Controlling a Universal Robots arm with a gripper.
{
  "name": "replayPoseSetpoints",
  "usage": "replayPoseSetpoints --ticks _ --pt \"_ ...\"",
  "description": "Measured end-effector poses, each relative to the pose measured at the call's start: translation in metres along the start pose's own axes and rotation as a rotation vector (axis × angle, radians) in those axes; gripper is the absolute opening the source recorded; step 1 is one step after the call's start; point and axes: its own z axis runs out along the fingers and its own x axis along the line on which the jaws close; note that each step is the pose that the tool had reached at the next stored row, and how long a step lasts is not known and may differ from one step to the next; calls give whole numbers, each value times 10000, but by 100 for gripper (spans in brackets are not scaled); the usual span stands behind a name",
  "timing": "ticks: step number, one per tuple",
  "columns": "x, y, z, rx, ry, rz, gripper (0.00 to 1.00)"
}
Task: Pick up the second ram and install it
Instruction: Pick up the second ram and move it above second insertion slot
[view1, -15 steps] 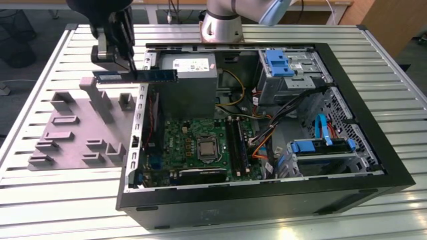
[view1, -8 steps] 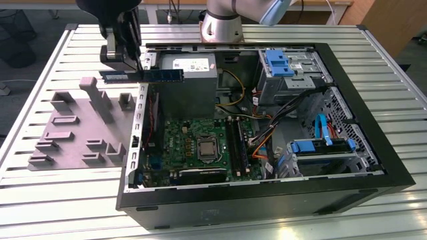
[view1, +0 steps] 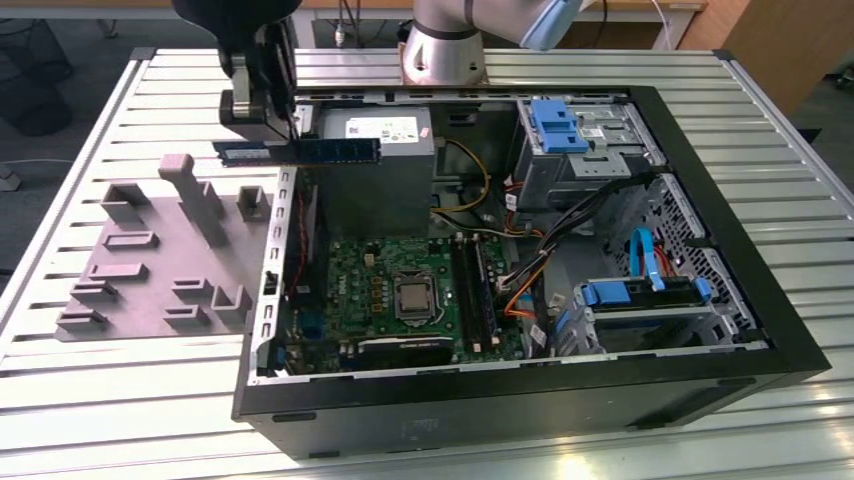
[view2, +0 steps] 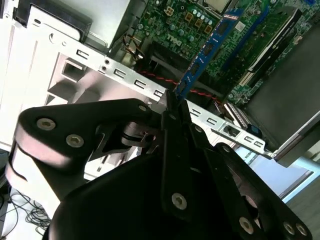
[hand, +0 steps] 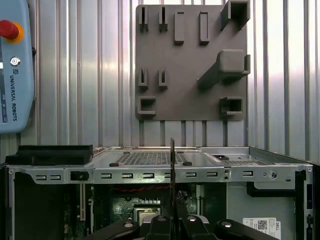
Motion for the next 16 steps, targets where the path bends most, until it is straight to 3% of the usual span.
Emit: replayPoseSetpoints --ticks 16 --pt "-5 -219 2 0 0 0 14"
